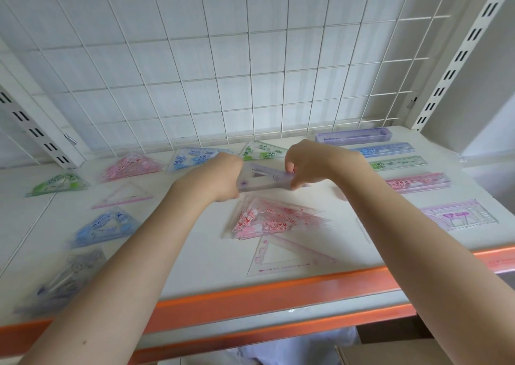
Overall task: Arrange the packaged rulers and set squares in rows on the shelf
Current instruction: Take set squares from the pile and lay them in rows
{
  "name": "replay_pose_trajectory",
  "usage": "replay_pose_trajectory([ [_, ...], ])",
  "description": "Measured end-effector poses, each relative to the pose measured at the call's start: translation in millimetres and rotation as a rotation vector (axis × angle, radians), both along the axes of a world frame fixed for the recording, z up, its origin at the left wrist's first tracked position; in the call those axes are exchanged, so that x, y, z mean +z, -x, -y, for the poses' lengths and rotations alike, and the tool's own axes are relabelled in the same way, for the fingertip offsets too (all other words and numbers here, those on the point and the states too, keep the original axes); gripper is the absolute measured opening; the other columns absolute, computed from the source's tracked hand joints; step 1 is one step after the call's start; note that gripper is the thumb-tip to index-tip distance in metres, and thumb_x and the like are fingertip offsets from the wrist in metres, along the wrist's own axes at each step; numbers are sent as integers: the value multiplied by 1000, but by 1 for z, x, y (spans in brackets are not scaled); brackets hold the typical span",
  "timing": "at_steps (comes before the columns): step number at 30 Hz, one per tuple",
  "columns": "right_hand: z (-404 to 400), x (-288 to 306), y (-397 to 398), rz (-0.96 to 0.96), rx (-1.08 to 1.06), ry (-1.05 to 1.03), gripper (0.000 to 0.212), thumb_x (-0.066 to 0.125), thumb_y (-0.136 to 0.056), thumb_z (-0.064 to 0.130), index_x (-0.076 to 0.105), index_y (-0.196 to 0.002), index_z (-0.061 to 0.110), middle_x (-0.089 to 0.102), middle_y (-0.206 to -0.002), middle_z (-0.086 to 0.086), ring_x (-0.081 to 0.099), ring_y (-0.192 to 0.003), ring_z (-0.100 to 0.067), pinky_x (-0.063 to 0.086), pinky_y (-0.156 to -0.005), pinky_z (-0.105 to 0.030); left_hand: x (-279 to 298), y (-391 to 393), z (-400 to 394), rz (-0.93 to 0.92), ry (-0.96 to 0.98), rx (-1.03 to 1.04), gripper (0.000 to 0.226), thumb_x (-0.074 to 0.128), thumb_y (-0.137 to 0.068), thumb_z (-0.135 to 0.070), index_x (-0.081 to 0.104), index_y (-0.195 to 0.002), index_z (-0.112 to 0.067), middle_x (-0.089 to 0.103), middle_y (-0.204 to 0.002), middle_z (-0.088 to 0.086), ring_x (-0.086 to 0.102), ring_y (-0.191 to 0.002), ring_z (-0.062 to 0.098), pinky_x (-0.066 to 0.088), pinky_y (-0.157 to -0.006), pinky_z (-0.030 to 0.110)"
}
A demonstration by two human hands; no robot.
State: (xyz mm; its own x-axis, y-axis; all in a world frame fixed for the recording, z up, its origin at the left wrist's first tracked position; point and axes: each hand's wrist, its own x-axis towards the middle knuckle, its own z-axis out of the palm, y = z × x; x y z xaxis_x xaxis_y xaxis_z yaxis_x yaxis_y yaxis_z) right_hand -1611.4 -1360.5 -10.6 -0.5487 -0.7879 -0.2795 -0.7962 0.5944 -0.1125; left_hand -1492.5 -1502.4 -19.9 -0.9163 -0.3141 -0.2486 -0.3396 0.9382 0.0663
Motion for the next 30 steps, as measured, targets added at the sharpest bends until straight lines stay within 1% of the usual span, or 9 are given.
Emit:
replay_pose_trajectory([
  [3, -5, 3, 3, 25, -43, -41, 29, 73, -77, 23, 68, -100, 6, 67, -92, -6, 66, -83, -20, 53, -75, -30, -3, -1, 7, 4, -4, 53, 28, 69, -80, -14, 57, -102, -1, 63, -103, 12, 61, -92, 28, 47, -70, 33],
  [5, -5, 4, 2, 61, -56, -52, 21, 69, -79, 16, 69, -94, 2, 70, -75, -5, 65, -62, -13, 51, -65, -23, -7, 3, 7, -21, -2, 58, 36, 65, -82, -10, 56, -115, 2, 63, -105, 13, 61, -98, 29, 49, -78, 35],
  [6, -4, 4, 1, 57, -55, -55, 18, 66, -79, 13, 70, -92, 1, 70, -73, -6, 63, -61, -12, 48, -61, -20, -9, 6, 6, -35, 5, 46, 37, 63, -83, -8, 56, -118, 2, 63, -105, 13, 61, -98, 29, 49, -80, 36],
  [9, -3, 5, 3, 14, -57, -17, 19, 66, -78, 13, 71, -93, 2, 72, -81, -10, 61, -70, -16, 40, -51, -17, -11, 10, 5, -65, 4, 28, 38, 64, -81, -6, 57, -118, 2, 63, -103, 13, 61, -96, 29, 50, -80, 37],
  [12, -5, 7, 7, 20, -54, -7, 20, 69, -79, 18, 72, -95, 7, 71, -87, -7, 51, -61, -5, 35, -48, -18, -12, 10, 7, -84, 11, 34, 38, 66, -80, -6, 58, -117, 0, 62, -103, 12, 61, -95, 29, 52, -81, 39],
  [16, -3, 7, 9, 19, -34, -22, 21, 69, -78, 18, 71, -95, 7, 70, -84, -6, 56, -76, -15, 35, -50, -19, -14, 13, 3, -149, 78, -47, 30, 54, -82, 2, 59, -111, -5, 59, -97, 11, 59, -89, 28, 51, -74, 38],
  [20, -1, 7, 11, 15, -25, -30, 24, 69, -77, 17, 70, -97, 4, 70, -90, -10, 58, -80, -21, 34, -49, -20, -14, 13, 4, -153, 69, -70, 38, 52, -82, 2, 56, -118, -7, 58, -97, 10, 59, -88, 28, 52, -75, 41],
  [26, 5, 3, 10, 13, -29, -54, 26, 67, -76, 15, 63, -98, 3, 59, -91, -11, 62, -92, -31, 44, -65, -28, -5, 15, -1, -89, 6, -4, 45, 59, -82, -10, 50, -126, -9, 56, -110, 13, 57, -99, 30, 50, -79, 37],
  [30, 8, 4, 12, 36, -35, -76, 37, 68, -76, 20, 59, -109, 6, 59, -109, -10, 60, -100, -29, 49, -77, -33, -1, 18, 0, -58, -44, 19, 39, 65, -79, -16, 52, -115, -6, 55, -111, 14, 56, -96, 29, 46, -72, 33],
])
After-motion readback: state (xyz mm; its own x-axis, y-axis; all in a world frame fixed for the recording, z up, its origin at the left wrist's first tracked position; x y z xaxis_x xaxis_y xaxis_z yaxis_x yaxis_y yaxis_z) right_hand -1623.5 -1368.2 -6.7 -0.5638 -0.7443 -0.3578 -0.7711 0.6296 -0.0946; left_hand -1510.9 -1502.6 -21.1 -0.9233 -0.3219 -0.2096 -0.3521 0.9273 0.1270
